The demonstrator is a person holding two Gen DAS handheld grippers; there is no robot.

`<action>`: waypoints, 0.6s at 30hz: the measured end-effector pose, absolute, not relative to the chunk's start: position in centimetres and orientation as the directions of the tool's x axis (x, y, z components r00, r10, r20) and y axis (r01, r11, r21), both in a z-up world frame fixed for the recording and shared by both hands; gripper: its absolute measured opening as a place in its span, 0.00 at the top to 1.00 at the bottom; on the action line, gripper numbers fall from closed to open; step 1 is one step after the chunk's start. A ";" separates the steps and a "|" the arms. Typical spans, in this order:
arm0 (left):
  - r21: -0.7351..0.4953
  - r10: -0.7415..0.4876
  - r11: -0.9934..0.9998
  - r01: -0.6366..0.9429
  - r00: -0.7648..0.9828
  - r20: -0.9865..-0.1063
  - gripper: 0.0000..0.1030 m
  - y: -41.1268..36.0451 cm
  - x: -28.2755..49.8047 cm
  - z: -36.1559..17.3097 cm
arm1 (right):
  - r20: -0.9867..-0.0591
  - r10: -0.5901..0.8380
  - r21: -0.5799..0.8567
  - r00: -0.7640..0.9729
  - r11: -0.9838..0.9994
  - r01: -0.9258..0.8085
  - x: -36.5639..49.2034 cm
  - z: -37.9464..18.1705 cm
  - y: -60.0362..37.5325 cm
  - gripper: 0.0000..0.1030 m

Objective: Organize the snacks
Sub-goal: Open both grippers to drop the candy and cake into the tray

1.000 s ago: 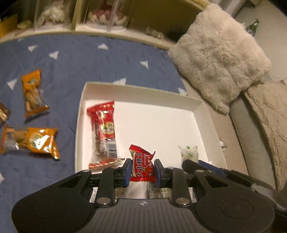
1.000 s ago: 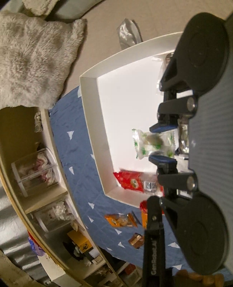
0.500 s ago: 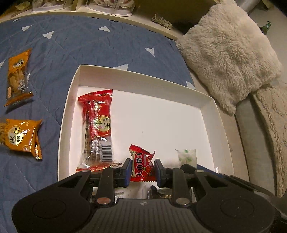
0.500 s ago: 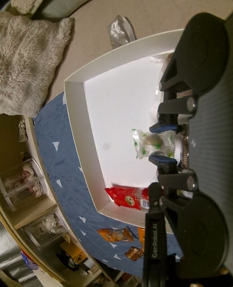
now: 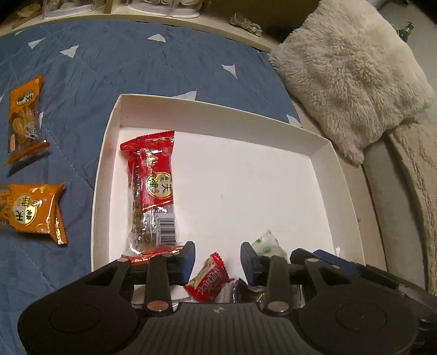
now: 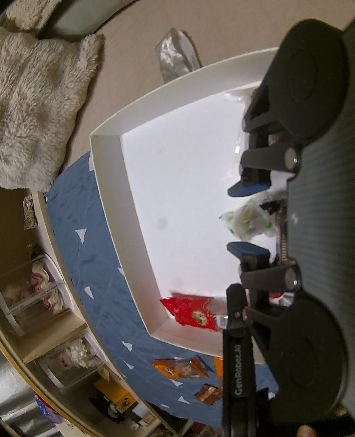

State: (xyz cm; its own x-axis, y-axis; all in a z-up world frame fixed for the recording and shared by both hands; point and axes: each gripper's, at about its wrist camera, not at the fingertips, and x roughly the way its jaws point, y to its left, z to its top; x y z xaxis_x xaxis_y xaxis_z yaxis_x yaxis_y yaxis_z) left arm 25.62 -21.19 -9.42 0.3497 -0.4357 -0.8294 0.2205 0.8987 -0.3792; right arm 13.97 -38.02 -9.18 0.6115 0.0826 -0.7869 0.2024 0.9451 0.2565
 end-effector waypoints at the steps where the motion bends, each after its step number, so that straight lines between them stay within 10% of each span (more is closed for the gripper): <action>1: -0.373 -0.432 0.900 0.225 0.349 -0.831 0.62 -21.2 25.5 -9.3 | -0.789 0.080 0.253 0.609 0.946 0.204 13.9 -9.1 -38.0 0.56; 18: -0.301 -0.393 0.908 0.293 0.344 -0.853 0.49 -20.2 22.1 -7.6 | -0.796 0.039 0.217 0.604 0.950 0.225 11.6 -7.8 -38.1 0.38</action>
